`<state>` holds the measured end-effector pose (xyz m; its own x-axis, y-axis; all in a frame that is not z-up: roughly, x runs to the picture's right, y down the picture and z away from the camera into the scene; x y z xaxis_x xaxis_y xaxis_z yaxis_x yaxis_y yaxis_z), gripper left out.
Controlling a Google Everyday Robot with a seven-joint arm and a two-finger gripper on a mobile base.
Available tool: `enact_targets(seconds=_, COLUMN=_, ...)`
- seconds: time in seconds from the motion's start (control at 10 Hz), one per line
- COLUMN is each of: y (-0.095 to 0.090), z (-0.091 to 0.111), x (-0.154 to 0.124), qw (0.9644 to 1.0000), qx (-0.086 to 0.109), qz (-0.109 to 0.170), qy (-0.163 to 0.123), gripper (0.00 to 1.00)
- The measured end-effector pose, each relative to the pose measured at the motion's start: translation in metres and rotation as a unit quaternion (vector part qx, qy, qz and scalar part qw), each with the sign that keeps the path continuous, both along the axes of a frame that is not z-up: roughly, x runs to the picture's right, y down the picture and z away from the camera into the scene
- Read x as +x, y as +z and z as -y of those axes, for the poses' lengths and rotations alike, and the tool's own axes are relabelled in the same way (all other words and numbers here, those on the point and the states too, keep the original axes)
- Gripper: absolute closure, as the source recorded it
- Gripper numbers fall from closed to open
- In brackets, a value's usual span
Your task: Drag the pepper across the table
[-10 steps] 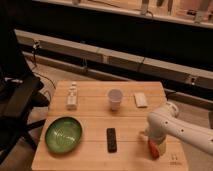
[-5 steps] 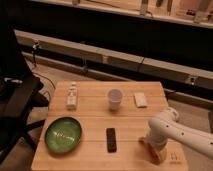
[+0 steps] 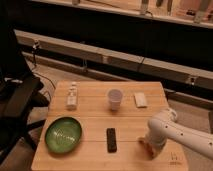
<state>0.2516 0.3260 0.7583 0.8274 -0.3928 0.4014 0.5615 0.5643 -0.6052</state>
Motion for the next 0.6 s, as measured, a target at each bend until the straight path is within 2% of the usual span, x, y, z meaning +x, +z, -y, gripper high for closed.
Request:
enact_targets(seconds=0.1, y=-0.0033, z=-0.008, x=0.0023, qw=1.0, qx=-0.008, qz=-0.001, qy=-0.001, gripper=0.96)
enact_targets(seconds=0.2, y=-0.0032, z=-0.0074, x=0.0044, qw=1.0, qx=-0.007, qz=-0.003, qy=-0.002, gripper=1.0)
enact_targets(seconds=0.3, y=-0.0031, z=-0.0072, x=0.0046, qw=1.0, qx=-0.006, qz=-0.003, qy=-0.002, gripper=0.99)
enact_targets(seconds=0.4, y=-0.0014, z=-0.0061, x=0.0031, qw=0.9999, qx=0.004, qz=0.012, qy=-0.004, gripper=0.94)
enact_targets(seconds=0.5, y=0.0011, z=-0.0045, x=0.0041, qw=0.999, qx=0.027, qz=0.036, qy=-0.007, gripper=0.93)
enact_targets(seconds=0.6, y=0.0015, z=-0.0033, x=0.005, qw=0.998, qx=0.04, qz=0.048, qy=-0.007, gripper=0.95)
